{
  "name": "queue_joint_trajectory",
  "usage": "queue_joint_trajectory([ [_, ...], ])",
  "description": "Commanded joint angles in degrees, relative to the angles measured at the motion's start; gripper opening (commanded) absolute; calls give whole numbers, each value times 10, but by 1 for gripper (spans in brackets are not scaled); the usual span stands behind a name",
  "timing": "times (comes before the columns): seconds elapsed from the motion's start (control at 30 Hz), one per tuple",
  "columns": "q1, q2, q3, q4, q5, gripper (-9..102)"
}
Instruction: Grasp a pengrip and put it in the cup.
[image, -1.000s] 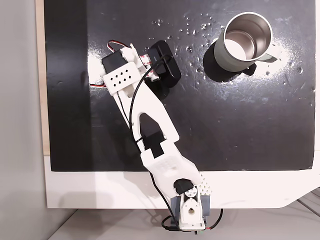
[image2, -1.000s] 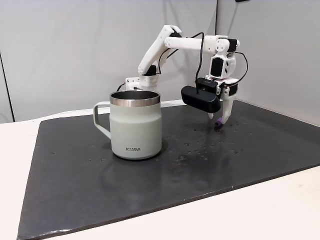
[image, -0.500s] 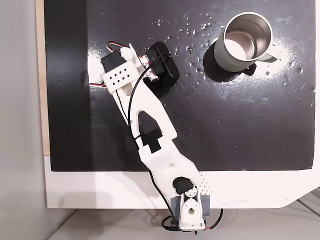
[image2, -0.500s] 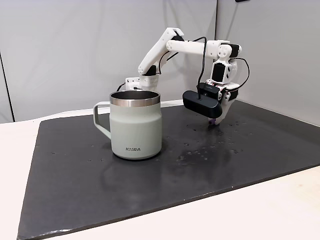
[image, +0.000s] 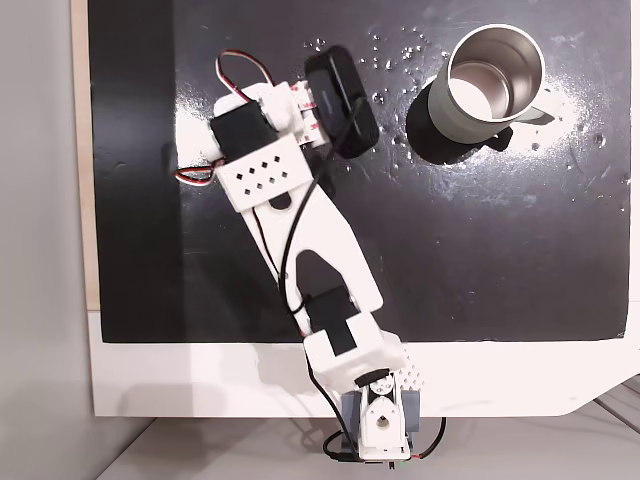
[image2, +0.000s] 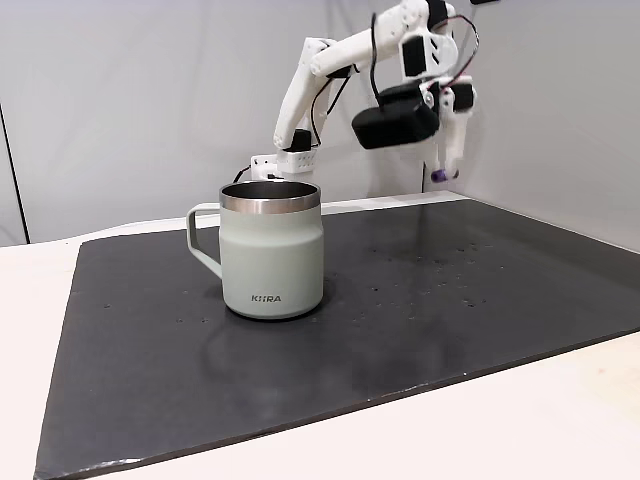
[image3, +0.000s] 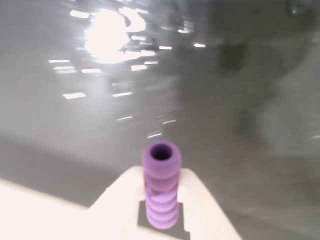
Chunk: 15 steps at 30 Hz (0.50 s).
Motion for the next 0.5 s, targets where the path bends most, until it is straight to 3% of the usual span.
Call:
queue_joint_trajectory([
  [0.0,47,109,-7,-4,-12,0],
  [0.23,202,190,-25,8,-73,0],
  [0.47,334,149,-91,-14,-139,0],
])
